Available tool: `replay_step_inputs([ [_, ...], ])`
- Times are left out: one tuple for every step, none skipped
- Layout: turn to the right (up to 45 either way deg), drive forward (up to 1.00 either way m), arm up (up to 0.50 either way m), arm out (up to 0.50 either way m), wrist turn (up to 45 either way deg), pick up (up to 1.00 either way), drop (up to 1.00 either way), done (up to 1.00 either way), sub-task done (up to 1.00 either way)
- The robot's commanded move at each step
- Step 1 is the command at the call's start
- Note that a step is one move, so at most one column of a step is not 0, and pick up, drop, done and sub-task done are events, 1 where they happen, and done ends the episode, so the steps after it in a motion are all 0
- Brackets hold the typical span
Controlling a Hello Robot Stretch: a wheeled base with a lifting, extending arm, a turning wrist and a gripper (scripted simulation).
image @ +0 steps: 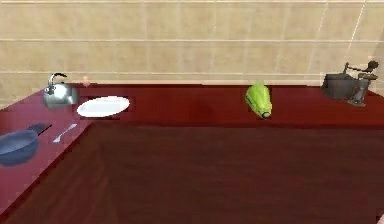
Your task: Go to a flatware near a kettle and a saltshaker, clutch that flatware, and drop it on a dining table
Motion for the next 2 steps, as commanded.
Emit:
replay_step_inputs([
  [0.0,0.4,0.0,0.0,0.0,0.0,0.0,0.0,0.0],
  [-45.0,0.0,0.0,0.0,0.0,0.0,0.0,0.0,0.0],
])
